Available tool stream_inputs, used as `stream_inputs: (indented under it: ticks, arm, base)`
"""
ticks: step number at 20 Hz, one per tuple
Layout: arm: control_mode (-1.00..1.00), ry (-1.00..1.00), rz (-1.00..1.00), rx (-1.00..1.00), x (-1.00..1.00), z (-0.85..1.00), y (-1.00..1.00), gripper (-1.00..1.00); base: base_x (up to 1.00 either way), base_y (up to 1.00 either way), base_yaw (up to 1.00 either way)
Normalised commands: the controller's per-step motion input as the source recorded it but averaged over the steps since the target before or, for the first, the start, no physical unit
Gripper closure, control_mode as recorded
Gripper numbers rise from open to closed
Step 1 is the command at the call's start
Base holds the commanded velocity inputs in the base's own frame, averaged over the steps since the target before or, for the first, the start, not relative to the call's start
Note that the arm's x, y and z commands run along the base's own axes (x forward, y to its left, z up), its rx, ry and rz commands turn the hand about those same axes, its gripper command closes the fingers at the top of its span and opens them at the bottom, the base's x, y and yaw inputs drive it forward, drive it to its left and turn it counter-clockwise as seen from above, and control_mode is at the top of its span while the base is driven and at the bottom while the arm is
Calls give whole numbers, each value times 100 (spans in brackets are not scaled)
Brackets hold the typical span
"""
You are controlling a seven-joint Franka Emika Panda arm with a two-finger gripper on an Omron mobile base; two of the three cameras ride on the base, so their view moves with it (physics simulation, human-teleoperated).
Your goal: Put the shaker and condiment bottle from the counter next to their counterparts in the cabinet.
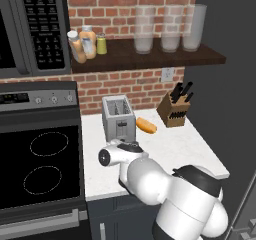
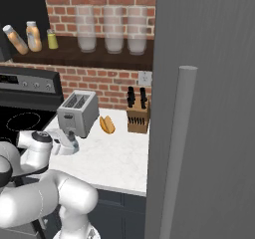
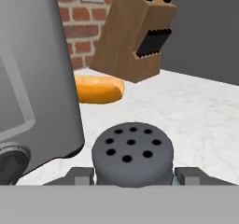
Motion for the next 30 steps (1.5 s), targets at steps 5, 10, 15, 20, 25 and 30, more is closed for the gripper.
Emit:
stream_inputs:
  ticks: [5, 10, 15, 20, 25, 30]
  arm:
    - [-100, -2, -1, 0, -9, 4, 0, 100]
    - [-100, 0, 0, 0, -5, 12, 0, 100]
    - [-100, 0, 0, 0, -14, 25, 0, 100]
    - [-100, 0, 0, 0, -20, 34, 0, 100]
    - [-100, 0, 0, 0, -23, 39, 0, 100]
    - [-100, 0, 0, 0, -28, 44, 0, 100]
  base:
    - [0, 0, 0]
    - [0, 0, 0]
    - [0, 0, 0]
    - [0, 0, 0]
    - [0, 0, 0]
    - [0, 0, 0]
